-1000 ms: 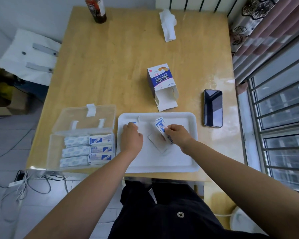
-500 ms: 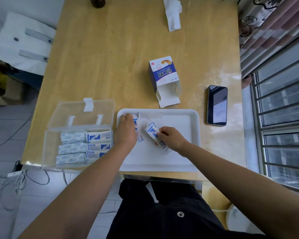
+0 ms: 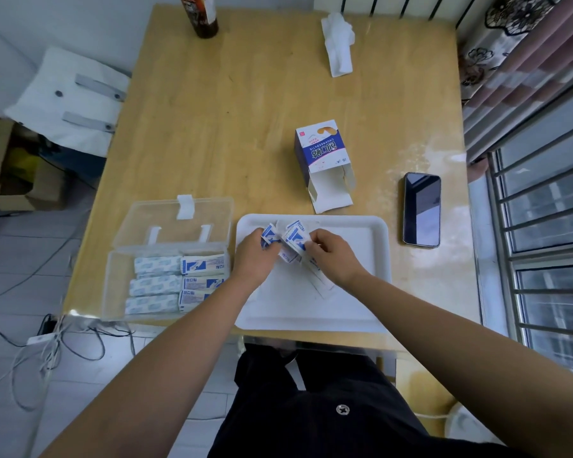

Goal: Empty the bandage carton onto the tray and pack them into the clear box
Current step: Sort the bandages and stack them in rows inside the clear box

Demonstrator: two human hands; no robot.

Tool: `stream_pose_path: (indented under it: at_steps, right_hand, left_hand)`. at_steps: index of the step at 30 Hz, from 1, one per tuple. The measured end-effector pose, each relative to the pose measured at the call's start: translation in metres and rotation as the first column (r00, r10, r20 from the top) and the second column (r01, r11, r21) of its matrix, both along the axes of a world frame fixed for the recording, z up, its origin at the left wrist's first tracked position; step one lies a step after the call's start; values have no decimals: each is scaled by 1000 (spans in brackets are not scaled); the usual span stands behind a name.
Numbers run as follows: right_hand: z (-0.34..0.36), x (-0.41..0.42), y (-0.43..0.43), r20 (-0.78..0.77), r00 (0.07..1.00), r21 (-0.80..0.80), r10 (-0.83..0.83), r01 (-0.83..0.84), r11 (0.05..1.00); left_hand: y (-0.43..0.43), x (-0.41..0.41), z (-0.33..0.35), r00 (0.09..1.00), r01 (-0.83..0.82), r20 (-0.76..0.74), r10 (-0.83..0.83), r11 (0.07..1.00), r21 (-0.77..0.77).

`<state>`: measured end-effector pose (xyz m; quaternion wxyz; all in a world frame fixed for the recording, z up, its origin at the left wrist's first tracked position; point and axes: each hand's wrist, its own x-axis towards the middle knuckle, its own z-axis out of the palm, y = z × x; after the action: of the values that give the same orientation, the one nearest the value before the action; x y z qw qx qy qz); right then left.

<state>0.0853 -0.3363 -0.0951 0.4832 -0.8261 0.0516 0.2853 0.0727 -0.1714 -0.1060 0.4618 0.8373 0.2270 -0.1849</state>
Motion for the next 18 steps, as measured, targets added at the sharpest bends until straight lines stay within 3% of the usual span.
stream_pose_path:
  at_steps: [4,13,15,18]
  right_hand:
    - [3,-6,6,140,980,-89,144,-132,987]
    - [-3,-14,-10,221,884,-337,413,-328,882]
    - [-3,-10,-16,282,848,-443,448,-299,845]
    - [-9,-1,-35,369,745,-660,555,-211,722]
  left_hand:
    - [-11,-9,8,996,-66,-70,47,947,-313]
    - [-26,-16,11,984,-67,-175,-19,880,-470]
    - [-31,-14,13,991,42,-102,-84,934,-354]
    - [-39,-9,8,963,262,59,-264,964,33]
